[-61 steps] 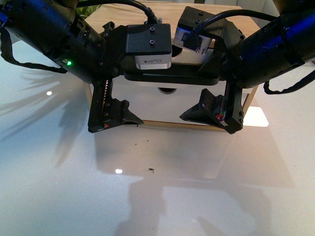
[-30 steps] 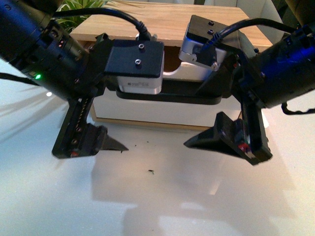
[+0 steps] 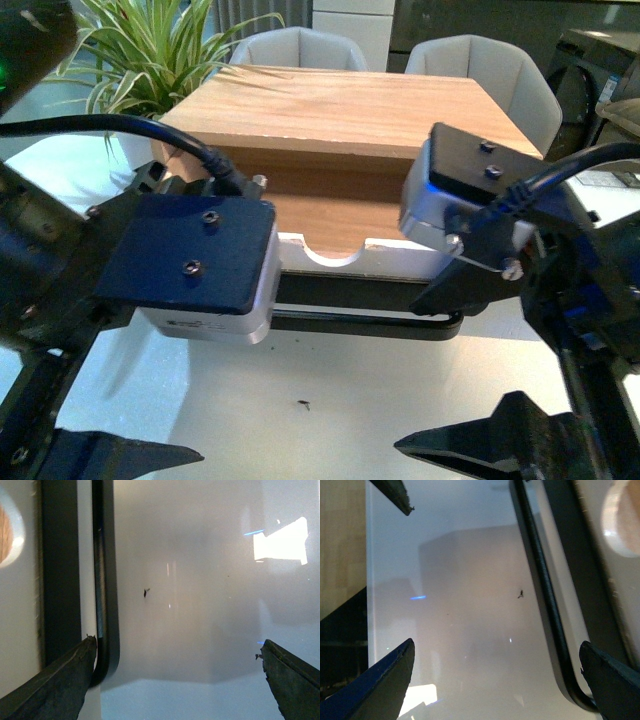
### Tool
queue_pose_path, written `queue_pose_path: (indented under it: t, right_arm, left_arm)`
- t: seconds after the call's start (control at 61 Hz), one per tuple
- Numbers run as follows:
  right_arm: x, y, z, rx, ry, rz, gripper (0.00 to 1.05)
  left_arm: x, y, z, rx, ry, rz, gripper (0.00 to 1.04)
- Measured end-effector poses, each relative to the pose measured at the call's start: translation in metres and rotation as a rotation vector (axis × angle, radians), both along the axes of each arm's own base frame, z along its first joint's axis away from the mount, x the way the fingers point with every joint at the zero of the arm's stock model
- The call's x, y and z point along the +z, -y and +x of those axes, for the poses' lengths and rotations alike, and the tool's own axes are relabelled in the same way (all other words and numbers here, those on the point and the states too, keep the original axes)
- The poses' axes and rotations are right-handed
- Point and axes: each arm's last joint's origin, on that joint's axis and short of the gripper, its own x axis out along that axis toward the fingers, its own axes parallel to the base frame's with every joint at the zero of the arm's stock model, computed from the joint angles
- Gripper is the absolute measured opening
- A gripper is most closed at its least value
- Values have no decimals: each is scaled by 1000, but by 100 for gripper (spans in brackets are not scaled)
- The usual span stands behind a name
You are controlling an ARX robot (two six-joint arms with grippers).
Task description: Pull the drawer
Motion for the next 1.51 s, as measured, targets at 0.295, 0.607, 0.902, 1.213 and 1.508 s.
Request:
queue_pose_path:
  t: [0.295,0.607,0.902,1.213,1.508]
  right_arm:
    - [39,34,-39,-254,241,214,96]
    - [29,79,-92,-728,417,401,96]
    - [6,111,-148,-1134,444,604,96]
    - [-1,115,-152,-1213,529,679,72]
    - [-14,115,-158,-1211,533,683,5]
  left_arm:
    - [36,-17,-51,146,223,-266,97]
    - [36,-66,-112,592,329,-669,97]
    - [13,-116,-155,1114,159,-1018,97]
    - [9,-113,-158,1313,392,-1050,73]
    - [-3,-113,-166,1337,430,-1029,5]
